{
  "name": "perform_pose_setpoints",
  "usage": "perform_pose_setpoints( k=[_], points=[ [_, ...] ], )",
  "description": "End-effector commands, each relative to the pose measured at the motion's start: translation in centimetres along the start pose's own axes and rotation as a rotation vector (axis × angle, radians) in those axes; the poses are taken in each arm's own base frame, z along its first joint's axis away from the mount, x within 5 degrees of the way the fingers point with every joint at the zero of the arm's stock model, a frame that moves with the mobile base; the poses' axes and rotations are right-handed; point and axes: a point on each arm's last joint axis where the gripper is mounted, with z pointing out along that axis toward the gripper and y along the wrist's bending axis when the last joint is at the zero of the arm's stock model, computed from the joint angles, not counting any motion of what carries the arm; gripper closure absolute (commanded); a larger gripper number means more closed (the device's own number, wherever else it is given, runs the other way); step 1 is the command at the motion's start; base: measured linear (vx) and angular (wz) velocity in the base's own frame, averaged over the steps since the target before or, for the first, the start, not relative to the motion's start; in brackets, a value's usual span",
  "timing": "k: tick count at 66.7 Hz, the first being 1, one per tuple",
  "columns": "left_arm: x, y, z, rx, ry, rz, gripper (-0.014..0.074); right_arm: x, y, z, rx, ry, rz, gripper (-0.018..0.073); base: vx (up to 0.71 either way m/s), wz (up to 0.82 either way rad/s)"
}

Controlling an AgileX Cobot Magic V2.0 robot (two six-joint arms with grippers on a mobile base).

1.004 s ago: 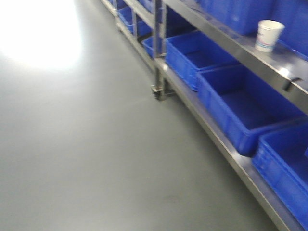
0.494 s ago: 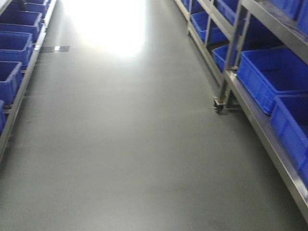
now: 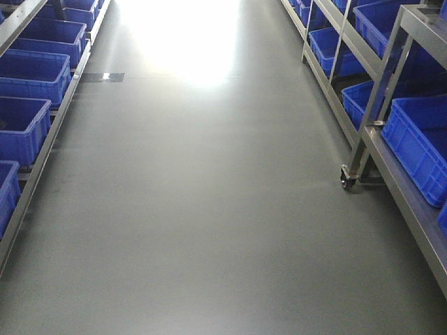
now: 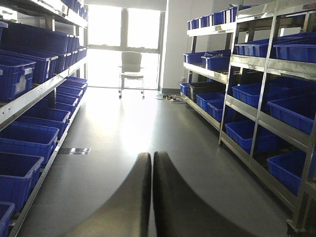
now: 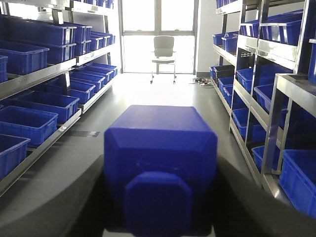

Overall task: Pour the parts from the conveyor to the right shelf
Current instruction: 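Turn and drive down the aisle between shelves of blue bins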

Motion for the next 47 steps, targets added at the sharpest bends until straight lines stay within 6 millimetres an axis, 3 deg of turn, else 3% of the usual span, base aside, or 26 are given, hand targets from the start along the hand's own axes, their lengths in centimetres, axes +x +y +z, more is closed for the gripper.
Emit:
perform_pose_setpoints(
  k=[1,47],
  points=[
    [0.14,-0.04,-0.04,0.014,-0.061,-0.016,0.0603,-1.58,-0.01,-0.09,0.002,-0.096,-0.016,0.0564,0.43,-0.02],
    [0.14,-0.04,-0.04,0.014,-0.061,-0.016,0.0603,-1.58,-0.01,-0.09,0.002,-0.096,-0.016,0.0564,0.56,0.01]
  ],
)
